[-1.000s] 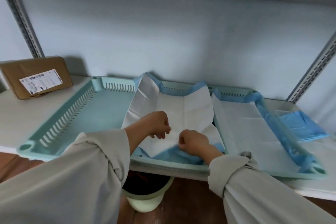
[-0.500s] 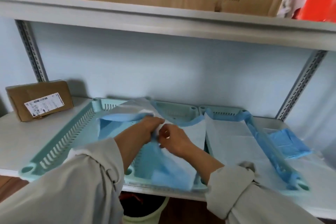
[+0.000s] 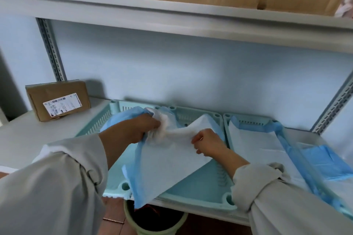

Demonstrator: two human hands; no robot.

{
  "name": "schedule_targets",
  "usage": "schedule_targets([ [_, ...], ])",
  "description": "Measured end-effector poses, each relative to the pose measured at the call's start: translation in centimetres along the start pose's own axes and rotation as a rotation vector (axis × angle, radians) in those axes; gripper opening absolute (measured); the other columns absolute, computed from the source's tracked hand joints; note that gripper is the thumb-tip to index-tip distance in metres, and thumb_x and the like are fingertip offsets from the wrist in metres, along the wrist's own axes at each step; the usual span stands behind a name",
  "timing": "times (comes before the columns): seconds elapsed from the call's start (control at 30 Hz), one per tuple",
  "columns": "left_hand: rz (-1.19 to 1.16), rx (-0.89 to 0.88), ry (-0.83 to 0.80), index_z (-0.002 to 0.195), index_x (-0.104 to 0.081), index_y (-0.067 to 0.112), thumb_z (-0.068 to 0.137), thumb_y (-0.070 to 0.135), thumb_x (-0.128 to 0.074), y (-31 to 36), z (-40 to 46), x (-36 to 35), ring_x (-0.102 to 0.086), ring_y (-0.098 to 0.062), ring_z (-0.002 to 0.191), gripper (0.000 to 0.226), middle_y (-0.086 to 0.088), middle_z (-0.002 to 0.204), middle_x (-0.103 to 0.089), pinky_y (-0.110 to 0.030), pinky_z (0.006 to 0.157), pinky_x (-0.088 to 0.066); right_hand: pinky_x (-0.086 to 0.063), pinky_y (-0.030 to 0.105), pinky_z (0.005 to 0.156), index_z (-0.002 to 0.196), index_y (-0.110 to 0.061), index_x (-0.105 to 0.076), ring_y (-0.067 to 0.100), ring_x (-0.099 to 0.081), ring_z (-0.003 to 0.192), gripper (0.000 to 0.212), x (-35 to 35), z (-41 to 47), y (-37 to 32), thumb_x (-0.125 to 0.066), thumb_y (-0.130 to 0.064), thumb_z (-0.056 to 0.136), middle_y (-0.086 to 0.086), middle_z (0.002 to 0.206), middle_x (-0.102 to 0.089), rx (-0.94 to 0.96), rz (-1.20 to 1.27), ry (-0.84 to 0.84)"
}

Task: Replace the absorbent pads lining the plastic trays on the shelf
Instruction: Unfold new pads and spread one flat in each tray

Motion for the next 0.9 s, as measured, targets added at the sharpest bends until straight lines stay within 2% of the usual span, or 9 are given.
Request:
schedule_targets([
  [0.1, 0.056, -0.039, -0.080, 0.091, -0.060, 0.012, 0.098, 0.005, -0.045, 0.9, -0.6, 1.3, -0.061, -0.023, 0.087, 0.018, -0.009, 0.093, -0.064, -0.039, 0.088, -0.049, -0.043, 0.032, 0.092, 0.121, -0.011, -0.055, 0.028, -0.056, 0.108, 0.035, 2.8, 1.6, 2.3, -0.054, -0.015, 0.086, 0.011, 0.119, -0.059, -0.092, -0.011, 0.155],
  [0.17, 0.066, -0.026, -0.103, 0.103, -0.059, 0.010, 0.097, 0.008, -0.048, 0.7, -0.5, 2.0, -0.060, -0.028, 0.103, 0.013, -0.012, 0.107, -0.064, -0.043, 0.100, -0.046, -0.033, 0.036, 0.108, 0.146, -0.015, -0.029, 0.030, -0.035, 0.136, 0.067, 2.4, 2.4, 2.2, -0.055, -0.013, 0.084, 0.012, 0.149, -0.033, -0.016, -0.201, 0.091],
  [0.23, 0.057, 0.006, -0.107, 0.117, -0.057, 0.007, 0.096, 0.009, -0.051, 0.0, -0.2, 2.5, -0.060, -0.028, 0.107, 0.022, -0.012, 0.111, -0.064, -0.043, 0.104, -0.044, -0.022, 0.041, 0.117, 0.151, -0.026, -0.018, 0.024, -0.015, 0.146, 0.076, 0.6, 2.5, 0.3, -0.055, -0.012, 0.086, 0.004, 0.160, -0.010, 0.145, -0.400, -0.002],
  [0.37, 0.074, 0.026, -0.002, 0.132, -0.047, -0.003, 0.091, 0.015, -0.061, -0.8, 0.3, 3.5, -0.059, -0.022, 0.094, 0.047, -0.008, 0.108, -0.061, -0.036, 0.094, -0.046, -0.041, 0.032, 0.096, 0.113, -0.028, -0.065, 0.019, -0.053, 0.119, 0.024, -2.4, 1.9, -3.8, -0.055, -0.027, 0.091, -0.004, 0.126, -0.060, 0.349, -0.547, -0.079],
  [0.5, 0.482, 0.064, 0.490, 0.146, -0.019, -0.002, 0.082, 0.043, -0.068, -1.0, -0.3, 9.3, -0.030, -0.035, 0.137, 0.093, -0.021, 0.149, -0.028, -0.040, 0.112, -0.029, -0.046, 0.032, 0.082, 0.106, -0.022, -0.064, 0.025, -0.061, 0.103, 0.021, -0.6, 2.2, -5.0, -0.051, -0.025, 0.090, 0.003, 0.110, -0.066, 0.294, -0.492, 0.158],
  [0.6, 0.625, 0.001, 0.628, 0.150, 0.009, 0.004, 0.080, 0.043, -0.070, -0.1, -0.9, 10.8, -0.008, -0.035, 0.146, 0.112, -0.022, 0.156, -0.003, -0.046, 0.116, -0.017, -0.047, 0.032, 0.082, 0.104, -0.020, -0.064, 0.027, -0.061, 0.102, 0.021, -0.3, 1.9, -5.0, -0.050, -0.024, 0.089, 0.005, 0.109, -0.066, 0.259, -0.513, 0.160],
  [0.7, 0.974, -0.309, 0.318, 0.152, -0.009, 0.019, 0.081, 0.044, -0.068, 1.8, 0.2, 5.1, -0.016, -0.024, 0.146, 0.096, -0.007, 0.158, -0.015, -0.040, 0.117, -0.020, -0.049, 0.029, 0.081, 0.103, -0.018, -0.066, 0.022, -0.064, 0.098, 0.020, -3.2, 1.0, -4.1, -0.057, -0.026, 0.086, 0.004, 0.104, -0.069, 0.242, -0.462, -0.112],
  [0.8, 1.081, -0.261, -0.173, 0.150, -0.021, 0.026, 0.080, 0.047, -0.068, -2.1, 0.5, -2.3, -0.020, -0.018, 0.144, 0.087, 0.002, 0.157, -0.022, -0.035, 0.119, -0.017, -0.053, 0.027, 0.075, 0.108, -0.008, -0.066, 0.017, -0.069, 0.081, 0.031, -6.2, -0.8, -1.8, -0.062, -0.032, 0.089, 0.005, 0.091, -0.070, 0.053, -0.127, -0.450],
  [0.9, 1.213, -0.206, -0.222, 0.147, -0.027, 0.027, 0.080, 0.048, -0.069, -4.9, 1.2, -4.9, -0.029, -0.021, 0.140, 0.082, 0.001, 0.153, -0.030, -0.036, 0.116, -0.024, -0.051, 0.028, 0.076, 0.112, -0.003, -0.064, 0.020, -0.069, 0.085, 0.045, -6.2, -1.3, 0.2, -0.051, -0.043, 0.095, 0.008, 0.100, -0.069, -0.106, 0.103, -0.495],
])
Point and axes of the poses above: each hand's wrist, its own z-axis towards the middle knuckle, its own x-axis out of the back of the hand, y = z × x, the point moved 10 cm from there along z, towards the middle knuckle
